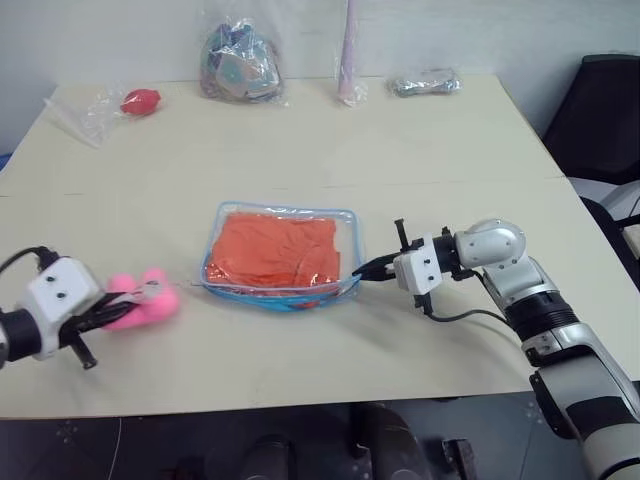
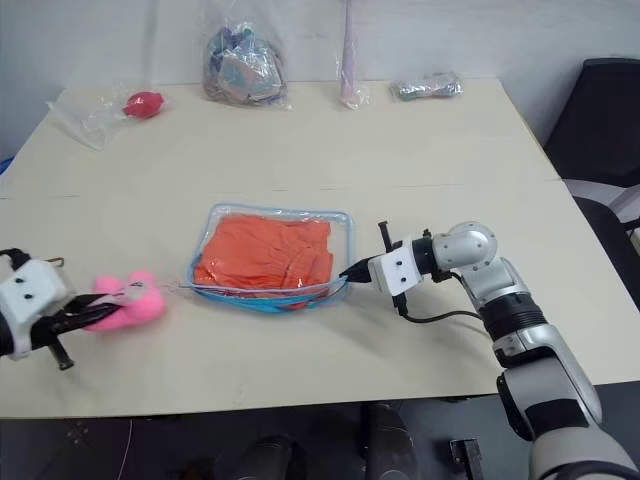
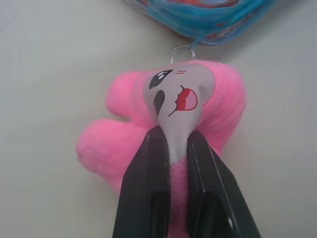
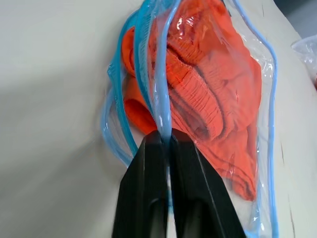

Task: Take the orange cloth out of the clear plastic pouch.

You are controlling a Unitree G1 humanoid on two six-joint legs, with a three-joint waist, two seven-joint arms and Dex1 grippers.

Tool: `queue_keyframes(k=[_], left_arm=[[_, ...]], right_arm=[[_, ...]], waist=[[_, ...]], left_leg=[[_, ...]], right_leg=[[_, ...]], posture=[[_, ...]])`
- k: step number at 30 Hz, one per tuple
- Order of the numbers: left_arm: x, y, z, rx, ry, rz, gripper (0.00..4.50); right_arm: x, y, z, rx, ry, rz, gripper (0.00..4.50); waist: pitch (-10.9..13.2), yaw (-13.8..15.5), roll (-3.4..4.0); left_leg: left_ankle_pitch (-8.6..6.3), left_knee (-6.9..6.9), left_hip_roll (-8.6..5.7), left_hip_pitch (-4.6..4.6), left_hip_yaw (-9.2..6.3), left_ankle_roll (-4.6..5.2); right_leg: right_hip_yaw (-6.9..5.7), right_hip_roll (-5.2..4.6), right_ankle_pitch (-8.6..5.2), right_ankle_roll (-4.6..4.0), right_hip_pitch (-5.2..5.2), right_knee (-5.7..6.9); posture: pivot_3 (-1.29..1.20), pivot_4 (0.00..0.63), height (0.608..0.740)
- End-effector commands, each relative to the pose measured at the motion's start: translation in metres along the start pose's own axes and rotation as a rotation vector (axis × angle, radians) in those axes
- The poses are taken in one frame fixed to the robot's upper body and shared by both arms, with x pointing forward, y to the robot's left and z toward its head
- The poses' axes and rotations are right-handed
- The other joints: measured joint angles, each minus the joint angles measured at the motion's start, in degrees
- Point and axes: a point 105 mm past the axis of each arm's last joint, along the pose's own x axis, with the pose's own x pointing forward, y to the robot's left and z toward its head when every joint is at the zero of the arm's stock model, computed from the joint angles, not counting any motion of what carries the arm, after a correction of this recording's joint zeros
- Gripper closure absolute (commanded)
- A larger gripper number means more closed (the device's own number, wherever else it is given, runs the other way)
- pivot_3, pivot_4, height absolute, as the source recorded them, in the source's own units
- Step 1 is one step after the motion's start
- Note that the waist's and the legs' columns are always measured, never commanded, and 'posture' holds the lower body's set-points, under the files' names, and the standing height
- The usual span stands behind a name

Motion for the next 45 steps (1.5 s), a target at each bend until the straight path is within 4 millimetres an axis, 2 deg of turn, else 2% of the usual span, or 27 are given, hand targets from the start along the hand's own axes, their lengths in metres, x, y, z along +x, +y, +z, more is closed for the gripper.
queue_keyframes(k=[1,6,8,10,11,13,15,18,22,25,27,30,31,34,42,45], left_arm=[[-0.001,-0.006,0.005,0.022,-0.009,-0.011,3.18],[-0.009,-0.009,0.004,0.05,0.0,-0.027,1.46],[-0.015,-0.004,0.005,0.08,0.015,-0.005,0.82],[-0.023,0.003,0.018,0.106,-0.009,0.011,0.15],[-0.026,0.004,0.027,0.109,-0.032,-0.001,0.03],[-0.03,0.002,0.05,0.102,-0.09,-0.06,0.03],[-0.025,-0.006,0.078,0.138,-0.147,-0.15,0.03],[-0.005,-0.019,0.093,0.269,-0.142,-0.231,0.03],[0.028,-0.026,0.084,0.465,-0.072,-0.265,0.03],[0.052,-0.021,0.076,0.566,-0.058,-0.247,0.03],[0.061,-0.018,0.075,0.63,-0.055,-0.244,0.03],[0.077,-0.011,0.095,0.654,-0.184,-0.14,0.03],[0.08,-0.009,0.099,0.655,-0.207,-0.118,0.03],[0.084,-0.014,0.093,0.664,-0.203,-0.154,0.03],[0.084,-0.017,0.09,0.655,-0.214,-0.156,0.03],[0.084,-0.018,0.092,0.639,-0.237,-0.149,0.63]], right_arm=[[-0.006,-0.014,0.01,-0.008,-0.022,-0.058,3.18],[-0.014,-0.011,0.015,0.067,-0.024,-0.075,1.37],[-0.02,-0.013,0.019,0.119,-0.03,-0.104,0.67],[-0.029,-0.011,0.026,0.208,-0.039,-0.119,0.0],[-0.033,-0.008,0.03,0.245,-0.047,-0.114,0.0],[-0.04,-0.001,0.042,0.332,-0.081,-0.102,0.0],[-0.046,0.005,0.054,0.447,-0.125,-0.104,0.0],[-0.047,0.012,0.068,0.525,-0.155,-0.099,0.0],[-0.044,0.011,0.073,0.562,-0.151,-0.153,0.0],[-0.042,0.013,0.075,0.578,-0.144,-0.173,0.0],[-0.042,0.014,0.076,0.583,-0.14,-0.178,0.0],[-0.042,0.018,0.079,0.598,-0.139,-0.195,0.0],[-0.041,0.018,0.08,0.6,-0.139,-0.199,0.0],[-0.042,0.019,0.081,0.613,-0.137,-0.22,0.0],[-0.041,0.018,0.08,0.621,-0.133,-0.239,0.0],[-0.04,0.016,0.08,0.618,-0.134,-0.242,0.0]], waist=[[0.0,0.0,0.0],[0.0,0.1,0.0],[0.0,0.3,0.0],[0.0,0.6,-0.01],[0.0,0.9,0.0],[0.0,1.3,-0.01],[0.0,1.8,-0.01],[0.0,1.9,0.03],[0.0,1.3,0.05],[0.0,1.5,0.05],[0.0,1.6,0.04],[0.0,1.9,0.01],[0.0,2.0,-0.02],[0.0,1.9,-0.07],[0.0,1.7,-0.07],[0.0,1.9,-0.07]], left_leg=[[0.0,0.0,0.0,0.0,0.0,0.0],[0.0,0.0,0.01,0.01,-0.01,0.0],[0.0,0.01,-0.02,-0.01,-0.03,0.0],[0.0,0.04,-0.03,-0.05,-0.09,0.0],[0.0,0.05,-0.04,-0.07,-0.1,0.0],[-0.01,0.06,-0.02,-0.06,-0.11,0.0],[-0.02,0.06,-0.03,-0.05,-0.1,0.01],[-0.02,0.05,-0.08,-0.02,-0.13,0.01],[-0.04,-0.14,-0.38,0.01,0.0,0.0],[-0.09,-0.13,-0.15,0.01,0.38,-0.12],[-0.1,-0.11,-0.08,0.02,0.43,-0.15],[-0.1,-0.09,-0.1,0.03,0.51,-0.14],[-0.1,0.0,-0.09,0.01,0.47,-0.14],[-0.1,0.03,-0.1,0.01,0.49,-0.12],[-0.1,0.02,-0.06,0.03,0.53,-0.12],[-0.1,0.03,-0.07,0.03,0.52,-0.12]], right_leg=[[0.0,0.0,0.0,0.0,0.0,0.0],[0.01,0.0,-0.01,-0.01,0.0,0.01],[0.0,-0.04,-0.01,-0.01,0.0,0.0],[-0.01,-0.06,-0.01,-0.01,0.01,0.0],[-0.02,-0.07,-0.01,-0.01,0.01,-0.01],[-0.03,-0.07,-0.01,-0.01,0.01,0.0],[-0.05,-0.08,-0.01,-0.01,0.03,-0.01],[-0.06,-0.1,0.0,-0.01,0.06,0.0],[0.25,0.08,0.01,0.01,0.06,0.04],[0.31,0.44,0.02,-0.04,0.03,0.01],[0.32,0.57,0.0,-0.09,0.03,0.03],[0.38,0.58,0.01,-0.09,0.03,0.03],[0.35,0.57,0.02,-0.08,0.03,0.02],[0.37,0.57,0.04,-0.07,0.03,0.03],[0.41,0.58,0.04,-0.07,0.03,0.06],[0.42,0.58,0.04,-0.07,0.03,0.06]], posture=[[0.0,0.15,0.74],[0.0,0.15,0.74],[0.0,0.15,0.74],[0.0,0.15,0.74],[0.0,0.15,0.74],[0.0,0.15,0.74],[0.0,0.15,0.74],[0.0,0.15,0.74],[0.0,0.15,0.74],[0.0,0.15,0.74],[0.0,0.15,0.74],[0.0,0.15,0.74],[0.0,0.15,0.74],[0.0,0.15,0.74],[0.0,0.15,0.74],[0.0,0.15,0.74]])
